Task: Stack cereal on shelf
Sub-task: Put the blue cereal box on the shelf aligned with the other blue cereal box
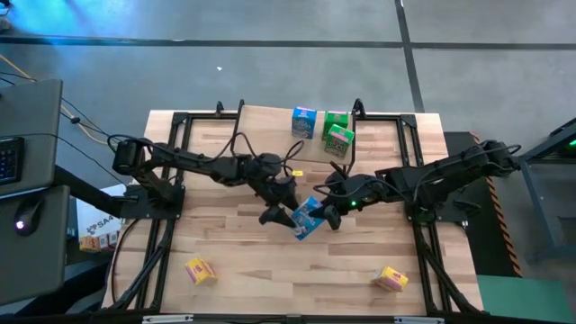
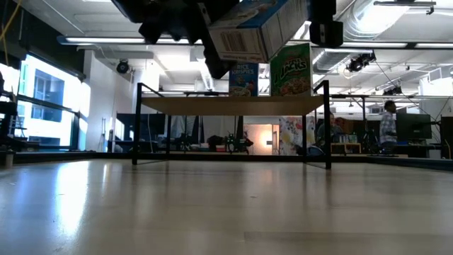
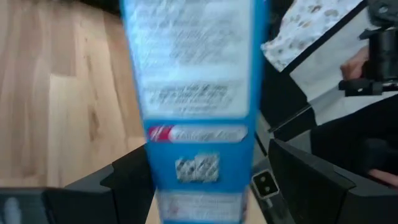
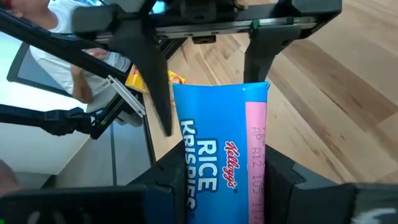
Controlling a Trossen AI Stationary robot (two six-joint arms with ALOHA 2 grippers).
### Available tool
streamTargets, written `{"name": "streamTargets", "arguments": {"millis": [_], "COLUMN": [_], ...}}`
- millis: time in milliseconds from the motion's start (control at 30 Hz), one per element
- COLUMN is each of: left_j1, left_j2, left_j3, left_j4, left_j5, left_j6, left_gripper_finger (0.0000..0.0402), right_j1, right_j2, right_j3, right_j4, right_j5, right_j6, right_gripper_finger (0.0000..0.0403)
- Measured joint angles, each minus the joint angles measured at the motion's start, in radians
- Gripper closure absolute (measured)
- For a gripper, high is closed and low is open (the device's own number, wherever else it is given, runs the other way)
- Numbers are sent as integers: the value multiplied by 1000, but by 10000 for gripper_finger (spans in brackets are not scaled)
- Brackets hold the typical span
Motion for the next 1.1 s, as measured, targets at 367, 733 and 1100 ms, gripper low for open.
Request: {"name": "streamTargets", "arguments": {"millis": [367,733,1100], "left_j1": [-23,-23,-17], "left_j2": [0,-1,-1], "left_j3": [0,0,1], "left_j4": [33,29,5], "left_j5": [-112,-112,-89], "left_j6": [-24,-45,-44], "left_gripper_finger": [147,291,260], "right_j1": [-5,-5,-7], "right_j2": [0,0,-64], "right_j3": [0,0,0], "right_j4": [9,30,-89], "right_j5": [-4,-3,-18], "right_j6": [-7,-19,46], "right_gripper_finger": [286,286,218]}}
